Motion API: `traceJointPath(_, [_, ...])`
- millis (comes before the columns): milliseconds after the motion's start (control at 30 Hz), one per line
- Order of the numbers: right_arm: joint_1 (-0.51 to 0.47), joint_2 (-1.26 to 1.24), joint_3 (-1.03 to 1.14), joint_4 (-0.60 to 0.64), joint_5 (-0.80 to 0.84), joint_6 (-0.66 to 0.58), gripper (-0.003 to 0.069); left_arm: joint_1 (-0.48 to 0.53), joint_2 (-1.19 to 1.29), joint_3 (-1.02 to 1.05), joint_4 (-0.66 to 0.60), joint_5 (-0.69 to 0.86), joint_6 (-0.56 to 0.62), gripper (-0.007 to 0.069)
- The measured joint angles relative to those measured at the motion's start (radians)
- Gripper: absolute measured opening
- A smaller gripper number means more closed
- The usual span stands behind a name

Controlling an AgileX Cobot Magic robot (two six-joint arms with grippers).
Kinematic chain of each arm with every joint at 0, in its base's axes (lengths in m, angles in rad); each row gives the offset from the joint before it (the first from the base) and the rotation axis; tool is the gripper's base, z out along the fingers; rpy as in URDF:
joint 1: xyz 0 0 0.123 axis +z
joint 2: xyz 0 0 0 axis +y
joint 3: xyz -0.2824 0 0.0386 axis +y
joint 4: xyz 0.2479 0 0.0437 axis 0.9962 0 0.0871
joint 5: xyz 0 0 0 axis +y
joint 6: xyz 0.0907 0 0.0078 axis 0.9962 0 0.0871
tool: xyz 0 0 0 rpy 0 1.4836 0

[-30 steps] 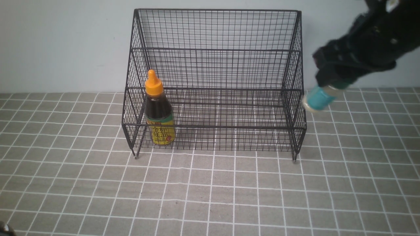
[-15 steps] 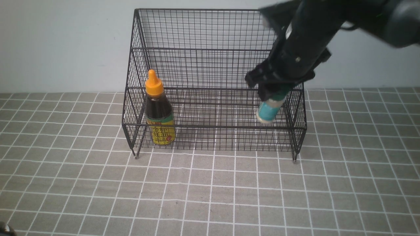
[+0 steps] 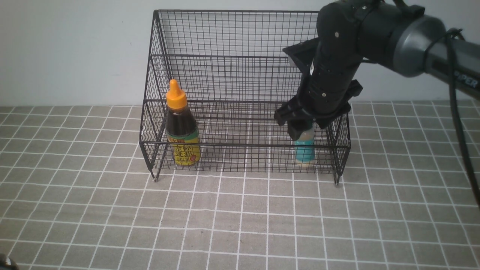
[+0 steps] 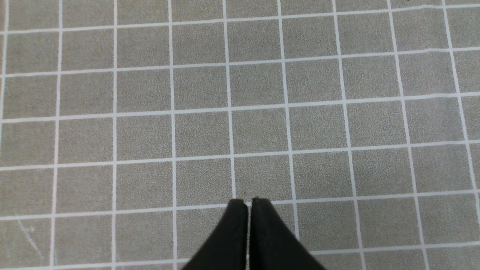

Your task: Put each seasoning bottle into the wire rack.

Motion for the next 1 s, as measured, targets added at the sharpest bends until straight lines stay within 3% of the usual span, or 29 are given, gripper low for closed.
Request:
traceJointPath(133, [0.000, -0.020, -0.022, -0.006, 0.001, 0.003, 0.0529, 0.000, 0.000, 0.000, 0.000, 0.001, 0.000, -0.0007])
traceJointPath(267, [0.000, -0.123, -0.036, -0.012, 0.001, 0.003, 0.0493, 0.000, 0.000, 0.000, 0.000, 0.001, 0.000, -0.0007])
traceJointPath(400, [0.000, -0.298, -0.038, -0.033, 0.003, 0.003, 0.0381, 0.000, 0.000, 0.000, 0.000, 0.001, 0.000, -0.0007])
traceJointPath(500, [0.000, -0.517, -0.039, -0.052, 0.010, 0.009, 0.0197, 0.000, 0.000, 0.000, 0.000, 0.001, 0.000, -0.0007])
traceJointPath(633, [0.000, -0.738, 0.012, -0.063, 0.010, 0.028, 0.0039, 0.000, 0.000, 0.000, 0.000, -0.005, 0.000, -0.0007])
traceJointPath(733, [0.000, -0.970, 0.161, -0.066, 0.004, 0.048, -0.0004, 0.000, 0.000, 0.000, 0.000, -0.018, 0.000, -0.0007])
traceJointPath(800, [0.000, -1.094, 0.287, -0.067, -0.036, 0.051, -0.0010, 0.000, 0.000, 0.000, 0.000, -0.022, 0.000, -0.0007])
traceJointPath(900, [0.000, -1.457, 0.643, -0.093, -0.329, 0.084, -0.0012, 0.000, 0.000, 0.000, 0.000, -0.023, 0.000, -0.0007])
traceJointPath(933, [0.000, -1.479, 0.666, -0.096, -0.351, 0.088, -0.0012, 0.000, 0.000, 0.000, 0.000, -0.024, 0.000, -0.0007])
traceJointPath(967, [0.000, -1.647, 0.869, -0.137, -0.531, 0.143, -0.0012, 0.000, 0.000, 0.000, 0.000, -0.024, 0.000, -0.0007])
traceJointPath(1000, [0.000, -1.687, 0.889, -0.142, -0.570, 0.151, -0.0012, 0.000, 0.000, 0.000, 0.000, -0.024, 0.000, -0.0007])
